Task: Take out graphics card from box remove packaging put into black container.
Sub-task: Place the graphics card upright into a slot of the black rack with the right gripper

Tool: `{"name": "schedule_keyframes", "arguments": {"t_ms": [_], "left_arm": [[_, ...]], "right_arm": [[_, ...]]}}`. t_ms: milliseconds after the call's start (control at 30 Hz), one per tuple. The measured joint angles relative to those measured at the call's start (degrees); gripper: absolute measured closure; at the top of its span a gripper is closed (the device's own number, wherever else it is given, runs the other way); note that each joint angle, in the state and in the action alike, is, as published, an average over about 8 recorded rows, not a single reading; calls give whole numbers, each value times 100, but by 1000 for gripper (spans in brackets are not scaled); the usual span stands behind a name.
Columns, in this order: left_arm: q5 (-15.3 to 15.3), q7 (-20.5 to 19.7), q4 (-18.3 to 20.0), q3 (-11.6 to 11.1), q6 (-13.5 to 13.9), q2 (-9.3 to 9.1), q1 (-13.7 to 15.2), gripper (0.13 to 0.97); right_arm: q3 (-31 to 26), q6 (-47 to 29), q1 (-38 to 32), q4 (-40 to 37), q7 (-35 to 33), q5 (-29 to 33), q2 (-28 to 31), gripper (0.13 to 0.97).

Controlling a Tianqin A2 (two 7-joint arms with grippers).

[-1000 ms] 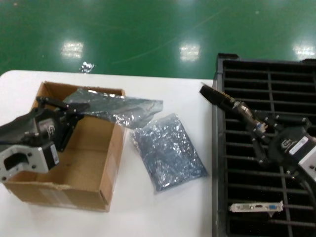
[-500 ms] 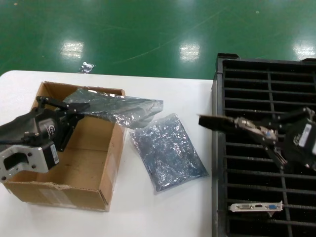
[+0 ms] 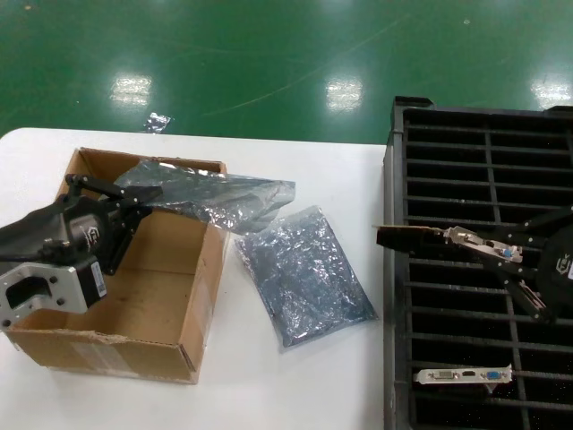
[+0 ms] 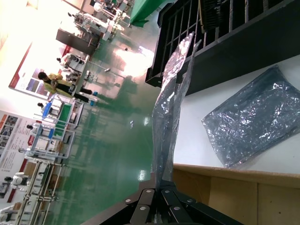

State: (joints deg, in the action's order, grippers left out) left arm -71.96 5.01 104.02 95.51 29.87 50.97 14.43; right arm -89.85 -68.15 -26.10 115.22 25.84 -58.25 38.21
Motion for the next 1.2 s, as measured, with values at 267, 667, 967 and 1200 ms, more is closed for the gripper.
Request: {"name": "schedule_keyframes", "arguments": {"t_ms": [267,667,967,1200], "left_arm": [[0,0,0,0,0,0,0,958],[0,0,0,0,0,0,0,958],[0,0,0,0,0,0,0,958],[0,0,0,0,0,0,0,958]], "right_arm": [[-32,-37,-27,-9,-37,-34,22,907],[-168,-1207,-748,-78,91,-853,685,907],[-549,-2032,-1316,-162,289,-1658,1409,907],[-1059,-2153,-1672,-259,238,-1456,1558,907]]}}
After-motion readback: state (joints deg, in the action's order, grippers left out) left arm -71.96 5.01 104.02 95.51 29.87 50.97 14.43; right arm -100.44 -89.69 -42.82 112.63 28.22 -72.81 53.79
